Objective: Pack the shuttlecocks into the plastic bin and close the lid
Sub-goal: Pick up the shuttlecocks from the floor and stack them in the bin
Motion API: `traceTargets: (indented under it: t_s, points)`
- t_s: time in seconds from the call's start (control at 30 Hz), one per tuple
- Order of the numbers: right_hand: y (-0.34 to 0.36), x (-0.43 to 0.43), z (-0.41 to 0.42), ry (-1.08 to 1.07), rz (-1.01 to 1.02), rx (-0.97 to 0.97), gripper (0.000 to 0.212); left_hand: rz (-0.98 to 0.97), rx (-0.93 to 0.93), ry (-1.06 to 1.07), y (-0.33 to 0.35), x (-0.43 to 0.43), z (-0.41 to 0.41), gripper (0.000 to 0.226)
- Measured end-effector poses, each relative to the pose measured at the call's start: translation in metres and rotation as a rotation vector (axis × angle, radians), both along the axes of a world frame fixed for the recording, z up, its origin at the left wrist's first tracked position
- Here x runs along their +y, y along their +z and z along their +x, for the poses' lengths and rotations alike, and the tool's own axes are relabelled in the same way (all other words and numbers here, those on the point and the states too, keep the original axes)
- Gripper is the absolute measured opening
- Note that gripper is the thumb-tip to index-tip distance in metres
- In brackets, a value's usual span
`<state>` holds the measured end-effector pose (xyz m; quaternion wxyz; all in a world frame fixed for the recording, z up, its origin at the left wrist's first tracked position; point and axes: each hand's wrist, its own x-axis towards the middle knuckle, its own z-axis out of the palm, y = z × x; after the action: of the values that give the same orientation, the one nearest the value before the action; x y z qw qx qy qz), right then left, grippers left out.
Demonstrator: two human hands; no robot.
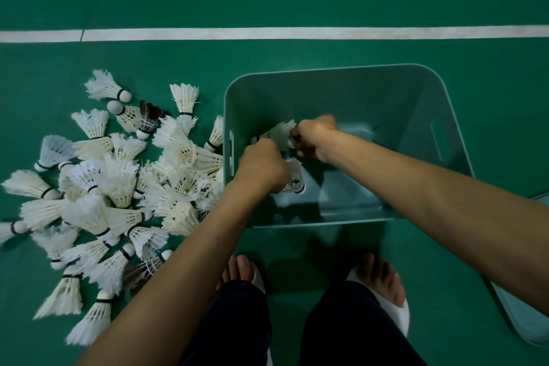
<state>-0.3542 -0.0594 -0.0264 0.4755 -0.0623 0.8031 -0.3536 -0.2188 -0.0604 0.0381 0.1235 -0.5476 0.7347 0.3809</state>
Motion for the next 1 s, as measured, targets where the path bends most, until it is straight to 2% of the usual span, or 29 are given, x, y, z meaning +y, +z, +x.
traceTargets:
  t_s: [0.07,0.1,0.17,0.2,0.23,0.3,0.33,0.43,0.53,0.63,0.7,0.77,0.83,0.9,1.0]
  points:
    - [0.009,0.004,-0.006,0.03,0.005,-0.063,0.01,0.002,0.065,0.079,0.0,-0.001,0.0,0.017]
    - [0.014,0.008,-0.013,0.06,0.013,-0.033,0.012,-0.004,0.1,0.128,0.0,-0.001,0.0,0.017]
    - [0.03,0.019,-0.03,0.158,0.006,0.189,0.01,-0.006,0.168,0.218,0.002,-0.001,-0.002,0.017]
    - [0.04,0.028,-0.038,0.217,-0.067,0.314,0.007,-0.003,0.194,0.247,0.004,-0.001,-0.003,0.018]
    - [0.051,0.038,-0.043,0.294,-0.197,0.416,0.013,0.001,0.211,0.263,0.005,-0.001,-0.004,0.019]
    - [0.077,0.063,-0.04,0.55,-0.467,0.54,0.025,0.003,0.242,0.293,0.008,0.001,-0.008,0.016]
    - [0.088,0.076,-0.033,0.713,-0.535,0.597,0.028,0.0,0.262,0.312,0.01,0.003,-0.009,0.012]
    - [0.089,0.099,-0.019,1.154,-0.484,0.907,0.035,-0.029,0.301,0.339,0.01,0.01,-0.015,0.012]
    - [0.075,0.098,-0.018,1.265,-0.344,1.105,0.022,-0.017,0.296,0.319,0.005,0.014,-0.018,0.015]
    - [0.062,0.094,-0.027,1.109,-0.247,1.18,0.009,0.075,0.325,0.354,-0.001,0.014,-0.019,0.019]
    - [0.055,0.088,-0.036,0.832,-0.104,1.141,0.013,0.06,0.224,0.271,0.0,0.011,-0.02,0.031]
    - [0.04,0.074,-0.049,0.467,0.026,0.872,0.016,0.024,0.074,0.148,0.0,0.005,-0.021,0.054]
    - [0.026,0.056,-0.054,0.152,0.098,0.556,0.018,0.007,-0.033,0.025,-0.002,-0.002,-0.022,0.062]
    - [0.011,0.041,-0.048,-0.003,0.121,0.338,0.028,-0.011,-0.092,-0.055,-0.005,-0.007,-0.024,0.055]
    - [-0.002,0.021,-0.023,-0.076,0.066,0.126,0.031,-0.025,-0.119,-0.109,-0.012,-0.012,-0.027,0.04]
